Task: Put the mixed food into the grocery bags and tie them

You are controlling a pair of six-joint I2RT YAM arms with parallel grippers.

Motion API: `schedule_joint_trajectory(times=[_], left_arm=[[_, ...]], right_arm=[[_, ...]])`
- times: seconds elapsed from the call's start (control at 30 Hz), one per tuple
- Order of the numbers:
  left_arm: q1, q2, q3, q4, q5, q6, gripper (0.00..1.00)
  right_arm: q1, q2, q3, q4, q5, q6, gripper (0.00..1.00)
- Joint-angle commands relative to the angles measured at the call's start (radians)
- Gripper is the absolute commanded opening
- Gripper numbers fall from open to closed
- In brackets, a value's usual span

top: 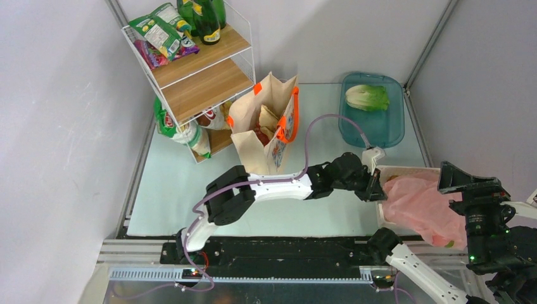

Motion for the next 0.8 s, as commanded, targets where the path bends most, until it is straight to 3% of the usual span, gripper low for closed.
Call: schedule_joint_trajectory(times=[0.0, 0.03, 0.07, 0.1, 0.13, 0.17, 0.37, 0.47, 0.67, 0.73, 0.77], left_arm=[[-0.009, -0.110, -0.038, 0.032, -0.088, 0.046, 0.36], [-0.013, -0.101, -0.035, 0.031, -0.089, 0.044, 0.59], [-0.016, -0.094, -0.029, 0.030, -0.088, 0.043, 0.68], [-0.023, -0.075, -0.013, 0.026, -0.082, 0.044, 0.88], [-0.027, -0.064, 0.000, 0.019, -0.071, 0.047, 0.97], [-0.033, -0.039, 0.031, 0.016, -0.065, 0.048, 0.98], [-0.058, 0.086, 0.186, -0.054, -0.049, 0.043, 0.99], [-0.058, 0.105, 0.208, -0.068, -0.045, 0.055, 0.87], [-0.057, 0.152, 0.278, -0.146, -0.024, 0.065, 0.86], [-0.048, 0.186, 0.334, -0.219, -0.005, 0.064, 0.78], [-0.045, 0.195, 0.349, -0.241, 0.006, 0.063, 0.66]], right_arm=[[0.020, 0.001, 0.003, -0.021, 0.052, 0.030, 0.97], [0.024, 0.002, 0.004, -0.024, 0.058, 0.035, 0.97], [0.027, 0.002, 0.004, -0.025, 0.059, 0.037, 0.97], [0.031, 0.002, 0.003, -0.026, 0.062, 0.040, 0.98], [0.035, 0.002, 0.004, -0.023, 0.061, 0.040, 0.98], [0.039, 0.002, 0.004, -0.023, 0.059, 0.040, 0.97], [0.060, -0.003, 0.004, -0.017, 0.064, 0.038, 0.97], [0.087, -0.015, 0.004, -0.030, 0.086, 0.056, 0.97], [0.133, -0.030, 0.004, -0.051, 0.121, 0.093, 0.97], [0.138, -0.032, 0.004, -0.054, 0.121, 0.099, 0.97], [0.138, -0.033, 0.004, -0.056, 0.120, 0.101, 0.97]])
